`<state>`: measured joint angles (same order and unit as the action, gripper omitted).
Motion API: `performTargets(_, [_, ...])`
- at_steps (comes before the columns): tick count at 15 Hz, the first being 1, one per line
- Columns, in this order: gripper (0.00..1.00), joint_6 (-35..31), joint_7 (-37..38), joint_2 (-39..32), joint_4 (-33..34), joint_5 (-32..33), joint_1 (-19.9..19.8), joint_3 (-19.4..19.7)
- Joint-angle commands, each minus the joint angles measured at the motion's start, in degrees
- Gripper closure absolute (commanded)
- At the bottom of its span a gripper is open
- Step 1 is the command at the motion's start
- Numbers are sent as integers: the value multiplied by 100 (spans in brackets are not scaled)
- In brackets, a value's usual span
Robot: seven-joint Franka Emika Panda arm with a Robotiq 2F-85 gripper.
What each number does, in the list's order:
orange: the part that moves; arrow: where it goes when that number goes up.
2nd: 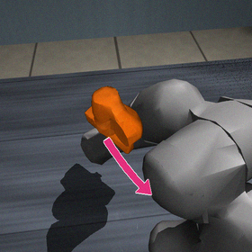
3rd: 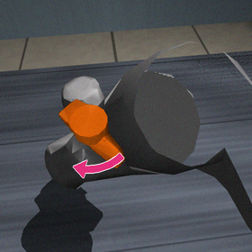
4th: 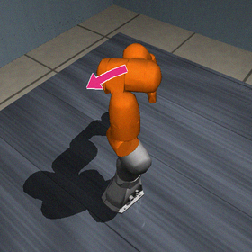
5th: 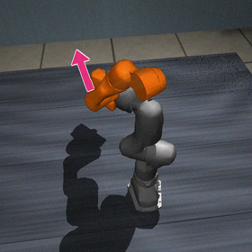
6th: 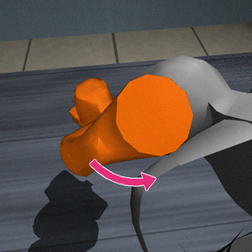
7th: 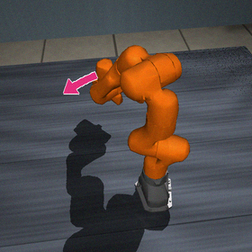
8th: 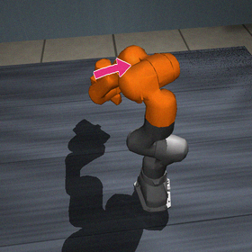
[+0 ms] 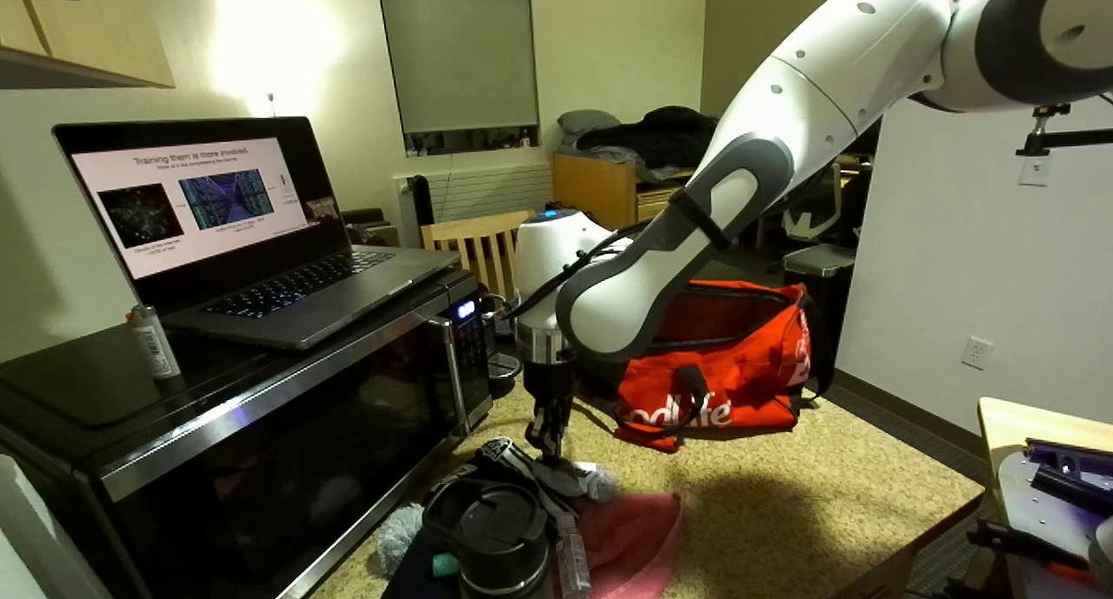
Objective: Put one sock in the red bag.
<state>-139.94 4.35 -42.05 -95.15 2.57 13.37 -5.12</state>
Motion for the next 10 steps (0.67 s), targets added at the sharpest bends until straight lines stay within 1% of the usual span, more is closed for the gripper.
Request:
performTargets(1, [95,502,5,718,-544,-110,-173,-36])
performTargets(6, [94,1260,159,1420,-719,-31,-215,72])
performTargets(10, [94,1819,237,1820,-709,-50,-281,107])
